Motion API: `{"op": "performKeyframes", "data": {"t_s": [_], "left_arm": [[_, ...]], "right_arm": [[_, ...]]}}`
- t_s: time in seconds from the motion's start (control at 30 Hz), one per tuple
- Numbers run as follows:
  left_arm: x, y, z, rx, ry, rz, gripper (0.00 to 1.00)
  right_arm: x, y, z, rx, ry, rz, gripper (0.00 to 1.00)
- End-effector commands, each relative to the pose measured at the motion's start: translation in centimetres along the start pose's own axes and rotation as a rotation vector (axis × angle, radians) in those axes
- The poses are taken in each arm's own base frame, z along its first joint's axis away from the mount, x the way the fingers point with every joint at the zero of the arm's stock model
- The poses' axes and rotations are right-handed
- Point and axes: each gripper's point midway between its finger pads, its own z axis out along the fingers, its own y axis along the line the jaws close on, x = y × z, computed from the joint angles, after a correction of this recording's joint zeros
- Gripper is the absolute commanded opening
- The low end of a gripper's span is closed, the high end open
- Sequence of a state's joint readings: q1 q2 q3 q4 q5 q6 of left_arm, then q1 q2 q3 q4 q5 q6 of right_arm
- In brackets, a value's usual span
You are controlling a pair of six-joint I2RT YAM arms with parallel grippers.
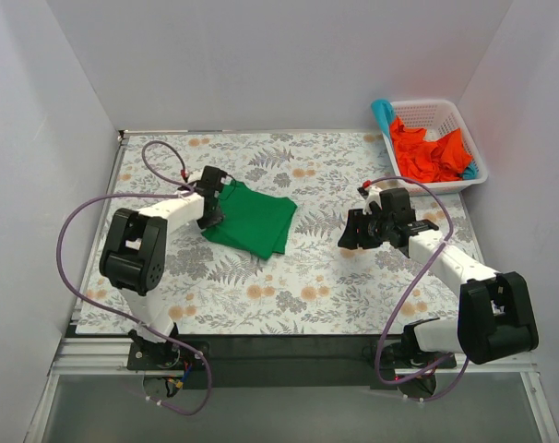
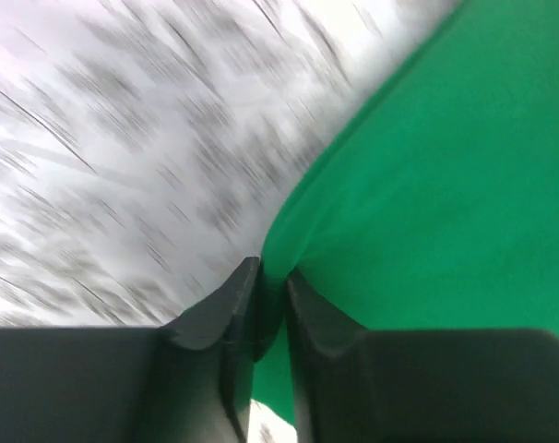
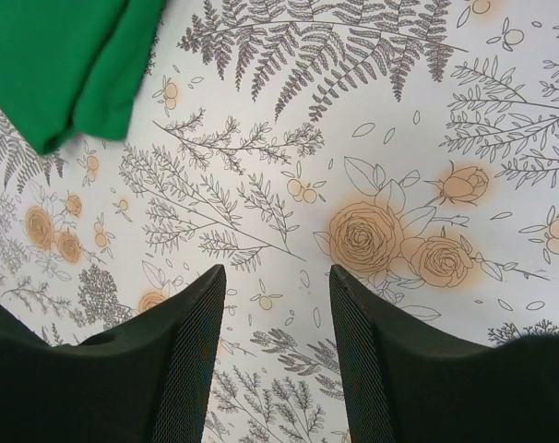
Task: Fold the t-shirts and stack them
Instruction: Neatly place the folded tshirt to the corner
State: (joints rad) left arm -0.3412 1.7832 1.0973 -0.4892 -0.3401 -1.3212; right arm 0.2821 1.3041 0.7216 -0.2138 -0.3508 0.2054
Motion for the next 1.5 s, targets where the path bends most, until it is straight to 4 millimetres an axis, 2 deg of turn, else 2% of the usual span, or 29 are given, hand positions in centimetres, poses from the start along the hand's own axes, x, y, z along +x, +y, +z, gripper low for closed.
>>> {"op": "performKeyframes", "data": {"t_s": [0.0, 0.03, 0.1, 0.13, 0.17, 0.2, 0.23, 0.27, 0.3, 0.33, 0.37, 0.4, 0.43, 0.47, 0.5, 0.53, 0.57, 0.6, 0.63, 0.7, 0.83, 1.07, 1.17, 1.2, 1.3, 1.33, 1.4, 1.43, 1.47], "left_arm": [[-4.1, 5.6, 1.2, -0.218, -0.087, 0.056, 0.22], [-4.6, 5.8, 1.2, -0.221, -0.089, 0.047, 0.34], [-5.9, 6.5, 0.8, -0.221, -0.098, -0.001, 0.50], [-6.6, 6.5, 0.0, -0.208, -0.114, -0.035, 0.60], [-6.9, 6.6, -0.6, -0.199, -0.119, -0.063, 0.76], [-6.8, 6.7, -1.4, -0.188, -0.114, -0.121, 0.82], [-6.9, 6.7, -2.2, -0.182, -0.121, -0.161, 0.84], [-7.2, 6.6, -3.9, -0.154, -0.138, -0.221, 0.86], [-6.2, 6.5, -4.5, -0.134, -0.109, -0.298, 0.89], [-5.0, 5.4, -4.9, -0.064, -0.058, -0.328, 0.90], [-5.1, 5.2, -6.4, -0.020, -0.069, -0.383, 0.90], [-4.7, 4.9, -6.8, 0.011, -0.062, -0.429, 0.91], [-2.8, 4.8, -6.6, 0.035, -0.020, -0.494, 0.91], [-1.9, 3.6, -7.2, 0.106, 0.024, -0.532, 0.92], [-2.1, 2.7, -8.2, 0.186, 0.015, -0.580, 0.94], [-0.2, 2.3, -7.7, 0.211, 0.063, -0.637, 0.95], [0.8, 1.1, -8.1, 0.276, 0.116, -0.660, 0.95], [0.5, -0.1, -8.5, 0.337, 0.106, -0.690, 0.96], [1.7, -0.1, -7.9, 0.334, 0.129, -0.727, 0.96], [2.2, -1.8, -8.1, 0.400, 0.171, -0.746, 0.98], [3.1, -2.3, -5.9, 0.375, 0.191, -0.804, 0.98], [4.7, -2.6, -3.5, 0.354, 0.189, -0.860, 0.88], [5.3, -2.5, -2.7, 0.358, 0.191, -0.890, 0.71], [5.9, -2.2, -2.3, 0.343, 0.201, -0.898, 0.57], [5.9, -1.5, -1.7, 0.311, 0.175, -0.915, 0.34], [5.6, -1.1, -1.5, 0.298, 0.145, -0.920, 0.21], [3.7, -1.3, -1.8, 0.338, 0.083, -0.931, 0.05], [2.6, -1.3, -1.8, 0.343, 0.056, -0.938, 0.00], [1.7, -1.0, -1.7, 0.337, 0.031, -0.949, 0.00]], "right_arm": [[-0.1, 0.7, -0.5, -0.031, -0.007, -0.035, 0.56], [-0.2, 0.8, -0.6, -0.035, -0.010, -0.038, 0.56], [-0.2, 1.1, -0.9, -0.047, -0.015, -0.043, 0.56], [-0.3, 1.3, -1.0, -0.052, -0.019, -0.045, 0.56], [-0.5, 1.5, -1.3, -0.055, -0.031, -0.052, 0.56], [-0.4, 1.6, -1.5, -0.060, -0.031, -0.052, 0.56], [-0.3, 1.6, -1.6, -0.059, -0.034, -0.050, 0.56], [-0.6, 1.9, -2.0, -0.064, -0.050, -0.055, 0.56], [-0.6, 2.0, -2.1, -0.065, -0.054, -0.052, 0.56], [-0.6, 2.0, -2.3, -0.064, -0.061, -0.052, 0.56], [-0.8, 2.2, -2.6, -0.066, -0.075, -0.054, 0.58], [-0.9, 2.3, -2.8, -0.068, -0.082, -0.055, 0.60], [-1.0, 2.3, -2.9, -0.066, -0.089, -0.052, 0.61], [-1.1, 2.6, -3.4, -0.071, -0.107, -0.060, 0.66], [-1.3, 2.6, -3.6, -0.063, -0.120, -0.062, 0.69], [-1.5, 2.6, -4.0, -0.058, -0.136, -0.058, 0.72], [-1.9, 2.9, -4.7, -0.059, -0.168, -0.068, 0.78], [-2.2, 2.8, -5.0, -0.044, -0.186, -0.070, 0.80], [-2.4, 2.8, -5.4, -0.035, -0.203, -0.071, 0.83], [-2.8, 3.0, -6.4, -0.024, -0.234, -0.085, 0.88], [-2.6, 3.0, -7.1, -0.012, -0.242, -0.096, 0.89], [-1.5, 3.0, -7.3, -0.019, -0.240, -0.093, 0.88], [-1.3, 2.9, -7.3, -0.020, -0.239, -0.093, 0.88], [-1.3, 3.0, -7.3, -0.022, -0.237, -0.089, 0.88], [-1.2, 2.9, -7.3, -0.017, -0.238, -0.090, 0.88], [-1.3, 2.9, -7.3, -0.017, -0.239, -0.089, 0.88], [-1.3, 2.9, -7.3, -0.020, -0.240, -0.094, 0.88], [-1.2, 2.9, -7.3, -0.018, -0.239, -0.094, 0.88], [-1.3, 2.9, -7.3, -0.020, -0.240, -0.097, 0.88]]}}
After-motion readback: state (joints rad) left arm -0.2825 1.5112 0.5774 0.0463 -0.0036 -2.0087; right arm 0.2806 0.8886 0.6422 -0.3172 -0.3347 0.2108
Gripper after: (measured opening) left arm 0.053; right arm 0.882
